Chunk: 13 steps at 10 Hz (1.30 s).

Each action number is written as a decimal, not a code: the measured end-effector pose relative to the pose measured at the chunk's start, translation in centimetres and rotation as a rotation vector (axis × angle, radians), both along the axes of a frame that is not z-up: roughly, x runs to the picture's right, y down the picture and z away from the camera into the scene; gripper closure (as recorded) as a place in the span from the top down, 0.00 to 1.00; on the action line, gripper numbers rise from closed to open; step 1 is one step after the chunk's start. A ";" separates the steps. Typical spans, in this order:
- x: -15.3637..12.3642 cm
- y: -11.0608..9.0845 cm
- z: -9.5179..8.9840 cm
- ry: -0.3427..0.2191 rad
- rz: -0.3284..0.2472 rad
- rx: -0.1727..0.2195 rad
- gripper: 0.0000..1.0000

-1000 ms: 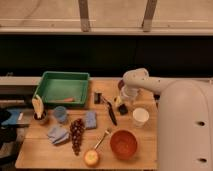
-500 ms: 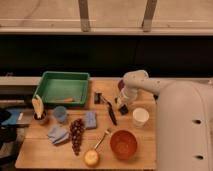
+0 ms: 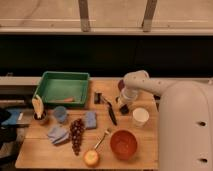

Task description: Place eraser in table surface

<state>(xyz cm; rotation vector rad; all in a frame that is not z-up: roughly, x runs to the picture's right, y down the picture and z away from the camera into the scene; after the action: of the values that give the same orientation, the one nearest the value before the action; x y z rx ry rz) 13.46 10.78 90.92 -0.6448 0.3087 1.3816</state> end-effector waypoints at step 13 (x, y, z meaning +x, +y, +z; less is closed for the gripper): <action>0.2 -11.5 -11.9 -0.014 0.007 0.379 0.00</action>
<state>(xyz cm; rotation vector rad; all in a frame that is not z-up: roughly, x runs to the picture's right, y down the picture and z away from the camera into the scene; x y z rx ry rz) 13.65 -0.75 78.98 -0.3417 0.0290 1.3945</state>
